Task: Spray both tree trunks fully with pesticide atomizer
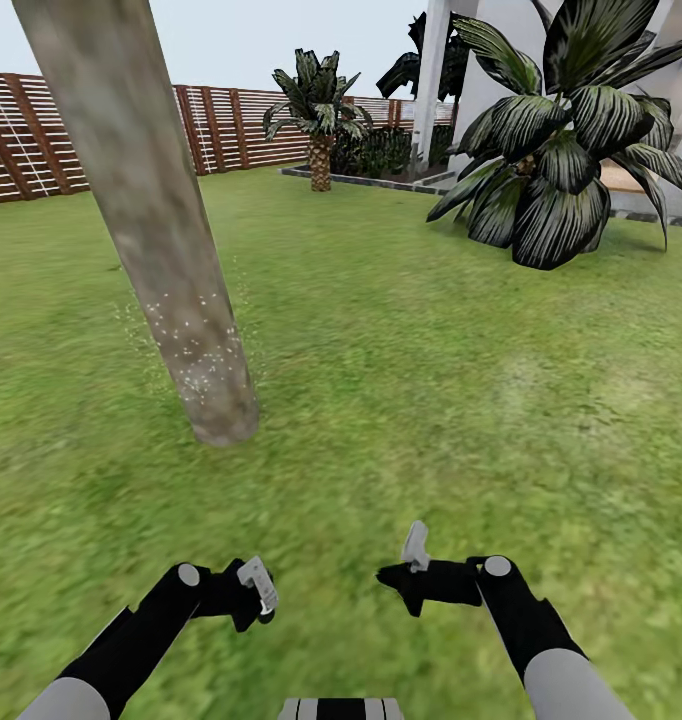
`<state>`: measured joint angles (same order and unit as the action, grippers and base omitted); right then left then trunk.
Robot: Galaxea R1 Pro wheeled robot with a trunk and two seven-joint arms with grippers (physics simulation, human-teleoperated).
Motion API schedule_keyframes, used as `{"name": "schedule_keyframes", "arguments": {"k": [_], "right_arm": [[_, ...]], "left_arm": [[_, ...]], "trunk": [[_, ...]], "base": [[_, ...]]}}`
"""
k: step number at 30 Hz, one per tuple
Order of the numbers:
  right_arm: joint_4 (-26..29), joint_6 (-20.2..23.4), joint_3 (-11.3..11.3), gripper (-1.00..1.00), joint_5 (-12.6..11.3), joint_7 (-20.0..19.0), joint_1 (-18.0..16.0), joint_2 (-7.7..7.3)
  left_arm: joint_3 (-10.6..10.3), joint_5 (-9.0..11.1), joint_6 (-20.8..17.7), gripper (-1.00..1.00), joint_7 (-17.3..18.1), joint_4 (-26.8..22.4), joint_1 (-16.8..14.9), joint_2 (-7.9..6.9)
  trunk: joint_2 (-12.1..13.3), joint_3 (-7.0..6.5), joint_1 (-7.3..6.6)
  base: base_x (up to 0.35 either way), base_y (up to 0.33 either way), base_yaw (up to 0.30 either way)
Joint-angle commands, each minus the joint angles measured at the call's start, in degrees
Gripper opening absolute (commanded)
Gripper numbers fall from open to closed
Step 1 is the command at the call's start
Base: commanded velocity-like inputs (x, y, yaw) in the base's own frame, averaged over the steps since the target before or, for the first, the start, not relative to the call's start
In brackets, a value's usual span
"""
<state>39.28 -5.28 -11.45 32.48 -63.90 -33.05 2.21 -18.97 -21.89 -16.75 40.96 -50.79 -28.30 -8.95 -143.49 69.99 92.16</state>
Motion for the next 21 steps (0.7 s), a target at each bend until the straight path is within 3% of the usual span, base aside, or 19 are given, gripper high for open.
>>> {"name": "schedule_keyframes", "arguments": {"k": [1, 3, 5, 12, 14, 16, 21], "right_arm": [[0.1, 0.0, 1.6, -1.0, 0.0, 0.0, 0.0, 0.01], [0.3, 0.0, 6.2, -1.0, 0.0, 0.0, 0.0, 0.06], [0.4, 0.1, 8.1, -1.0, -0.1, 0.0, -0.6, 0.07], [0.3, 0.3, 8.6, -1.0, -0.2, 0.2, -3.3, 0.15], [0.3, 0.4, 8.6, -1.0, -0.2, 0.2, -3.8, 0.71], [0.4, 4.2, 8.6, -1.0, -0.3, 0.2, -5.0, 1.44], [0.4, 4.7, 8.6, -1.0, -0.3, 0.2, -5.5, 2.14]], "left_arm": [[-0.4, -0.3, 0.0, -1.0, 0.0, 0.0, 0.0, 0.04], [-2.1, -2.1, -0.1, -1.0, 0.0, -0.1, -0.1, 0.27], [-2.8, -3.3, -0.1, -1.0, 0.1, 0.0, -0.1, 0.85], [-3.0, -3.6, -0.4, -1.0, 0.1, 0.8, -0.8, 2.72], [-3.0, -3.7, -0.6, -1.0, 0.1, 0.9, -1.0, 3.97], [-3.0, -3.6, -0.7, -1.0, 0.1, 1.0, -1.8, 4.82], [-3.0, -3.6, -0.7, -1.0, 0.1, 1.0, -1.8, 5.56]], "trunk": [[0.0, 0.0, 0.0], [0.0, 0.0, 0.0], [0.0, 0.0, 0.0], [0.0, 0.0, 0.0], [0.0, 0.0, 0.0], [0.0, 0.0, 0.0], [0.0, 0.0, 0.0]], "base": [[0.0, 0.0, 0.0], [0.0, 0.0, 0.0], [0.0, 0.0, 0.0], [0.0, 0.0, 0.0], [0.0, 0.0, 0.0], [0.0, 0.0, 0.0], [0.0, 0.0, 0.0]]}}
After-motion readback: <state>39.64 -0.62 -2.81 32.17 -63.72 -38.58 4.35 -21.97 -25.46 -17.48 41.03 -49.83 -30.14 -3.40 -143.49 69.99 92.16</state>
